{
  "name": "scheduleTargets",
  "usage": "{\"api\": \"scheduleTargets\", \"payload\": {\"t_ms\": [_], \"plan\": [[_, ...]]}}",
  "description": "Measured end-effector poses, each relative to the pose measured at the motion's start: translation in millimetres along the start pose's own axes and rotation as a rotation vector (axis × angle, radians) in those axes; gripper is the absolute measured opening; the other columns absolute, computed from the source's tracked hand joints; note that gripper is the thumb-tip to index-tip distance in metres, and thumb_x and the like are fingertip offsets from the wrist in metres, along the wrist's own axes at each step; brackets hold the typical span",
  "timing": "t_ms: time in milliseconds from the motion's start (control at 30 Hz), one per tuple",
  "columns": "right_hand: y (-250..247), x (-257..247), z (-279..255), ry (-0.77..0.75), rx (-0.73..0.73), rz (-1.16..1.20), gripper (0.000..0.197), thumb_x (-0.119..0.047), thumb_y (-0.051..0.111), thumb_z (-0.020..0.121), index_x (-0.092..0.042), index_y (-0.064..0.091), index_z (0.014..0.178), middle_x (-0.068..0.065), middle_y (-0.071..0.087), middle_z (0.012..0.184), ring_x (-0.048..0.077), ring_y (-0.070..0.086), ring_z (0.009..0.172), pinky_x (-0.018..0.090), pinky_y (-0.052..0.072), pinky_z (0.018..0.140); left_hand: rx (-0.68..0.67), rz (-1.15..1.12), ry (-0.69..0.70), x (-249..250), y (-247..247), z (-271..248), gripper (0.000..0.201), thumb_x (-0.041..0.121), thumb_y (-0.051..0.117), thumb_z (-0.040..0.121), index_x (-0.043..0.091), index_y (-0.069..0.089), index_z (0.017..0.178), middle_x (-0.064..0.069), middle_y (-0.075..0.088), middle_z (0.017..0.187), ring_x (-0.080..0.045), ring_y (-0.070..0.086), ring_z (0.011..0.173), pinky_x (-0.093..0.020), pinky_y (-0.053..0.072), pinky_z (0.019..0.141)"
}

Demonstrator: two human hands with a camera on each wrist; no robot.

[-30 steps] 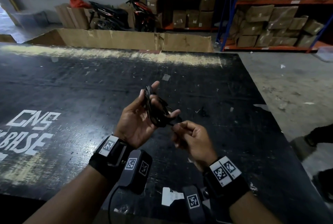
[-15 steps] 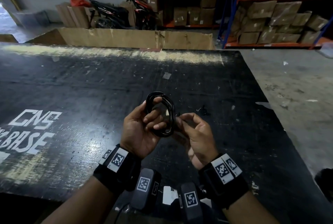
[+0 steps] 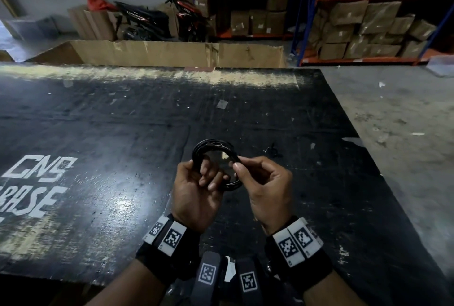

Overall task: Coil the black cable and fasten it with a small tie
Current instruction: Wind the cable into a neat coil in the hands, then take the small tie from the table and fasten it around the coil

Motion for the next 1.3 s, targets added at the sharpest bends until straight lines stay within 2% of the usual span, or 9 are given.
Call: {"api": "scheduleTargets", "payload": {"t_ms": [133, 200, 267, 367, 533, 667, 900, 1033, 1300], "plan": [[-9.9, -13.2, 9.7, -0.101, -0.075, -0.086, 0.006, -0.002, 0.079, 0.081, -0.001, 0.078, 0.088, 0.002, 0.080, 0.082, 0.009, 0.076, 0.074, 0.017, 0.057, 0.067, 0.084, 0.100, -0.045, -4.9, -13.6, -3.3, 0.029, 0.033, 0.046, 0.084, 0.009, 0.061, 0.083, -0.009, 0.061, 0.078, -0.026, 0.069, 0.080, -0.037, 0.049, 0.084], [-17.5, -18.3, 17.5, -0.130, -0.142, -0.150, 0.006, -0.002, 0.079, 0.081, -0.002, 0.079, 0.087, 0.003, 0.080, 0.084, 0.010, 0.076, 0.076, 0.017, 0.057, 0.070, 0.158, 0.299, 0.019, -0.8, -25.3, -0.1, 0.041, 0.033, 0.052, 0.081, 0.006, 0.061, 0.111, -0.013, 0.069, 0.104, -0.026, 0.070, 0.097, -0.036, 0.054, 0.082], [-26.0, -19.7, 25.9, -0.145, -0.249, -0.246, 0.006, -0.006, 0.079, 0.081, -0.007, 0.080, 0.086, 0.001, 0.080, 0.084, 0.010, 0.075, 0.075, 0.020, 0.057, 0.068, 0.182, 0.618, 0.171, 10.8, -30.6, 6.0, 0.031, 0.030, 0.054, 0.091, 0.008, 0.061, 0.112, -0.008, 0.069, 0.109, -0.021, 0.067, 0.099, -0.031, 0.056, 0.077], [-35.0, -18.3, 32.6, -0.120, -0.459, -0.397, 0.006, -0.010, 0.078, 0.080, -0.013, 0.080, 0.085, -0.004, 0.079, 0.080, 0.005, 0.073, 0.074, 0.019, 0.055, 0.067, -0.038, 1.085, 0.288, 27.5, -23.8, 13.1, 0.030, 0.037, 0.051, 0.095, 0.015, 0.062, 0.113, -0.006, 0.070, 0.116, -0.018, 0.069, 0.110, -0.031, 0.055, 0.091], [-38.4, -9.9, 27.3, -0.121, -0.632, -0.559, 0.006, -0.016, 0.077, 0.079, -0.021, 0.077, 0.078, -0.007, 0.078, 0.075, 0.004, 0.073, 0.072, 0.022, 0.058, 0.070, -0.447, 1.466, -0.161, 17.7, -15.3, 8.3, 0.046, 0.051, 0.040, 0.106, 0.014, 0.067, 0.102, -0.013, 0.072, 0.089, -0.033, 0.072, 0.084, -0.052, 0.058, 0.086], [-46.3, 6.2, 17.9, -0.027, -0.603, -0.500, 0.003, -0.018, 0.080, 0.079, -0.018, 0.078, 0.081, -0.005, 0.079, 0.078, 0.005, 0.075, 0.076, 0.030, 0.061, 0.077, -0.404, 1.505, -0.197, 6.2, -20.6, 1.2, 0.058, 0.051, 0.034, 0.104, 0.006, 0.062, 0.082, 0.004, 0.058, 0.064, -0.018, 0.061, 0.060, -0.035, 0.052, 0.060], [-52.3, 29.2, 8.8, 0.116, -0.309, -0.109, 0.027, -0.007, 0.086, 0.074, -0.003, 0.071, 0.096, 0.011, 0.079, 0.090, 0.023, 0.077, 0.087, 0.033, 0.062, 0.082, -0.266, 1.150, -0.099, -16.7, -32.5, -0.9, 0.047, 0.046, 0.039, 0.106, 0.014, 0.050, 0.074, 0.012, 0.040, 0.057, -0.006, 0.038, 0.048, -0.026, 0.032, 0.053], [-53.3, 39.6, 6.5, 0.168, -0.218, 0.118, 0.023, 0.002, 0.077, 0.078, 0.001, 0.076, 0.101, 0.009, 0.080, 0.093, 0.016, 0.076, 0.083, 0.027, 0.060, 0.075, -0.214, 0.957, -0.135, -22.3, -30.3, -0.3, 0.042, 0.044, 0.039, 0.106, 0.019, 0.042, 0.072, 0.007, 0.027, 0.062, -0.008, 0.026, 0.053, -0.038, 0.016, 0.058], [-54.0, 39.8, 20.2, 0.085, -0.319, -0.045, 0.012, 0.002, 0.080, 0.077, 0.006, 0.078, 0.088, 0.004, 0.081, 0.084, 0.010, 0.075, 0.075, 0.019, 0.056, 0.069, -0.255, 0.852, -0.375, -11.6, -34.0, 10.3, 0.047, 0.044, 0.044, 0.102, 0.002, 0.062, 0.095, -0.010, 0.038, 0.068, -0.015, 0.039, 0.056, -0.029, 0.036, 0.058]]}}
Point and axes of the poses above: each hand's wrist, its own z-axis towards the middle knuckle, its own y-axis out of the palm, x = y × z, the point moved 1 cm from there along z, towards the middle knuckle
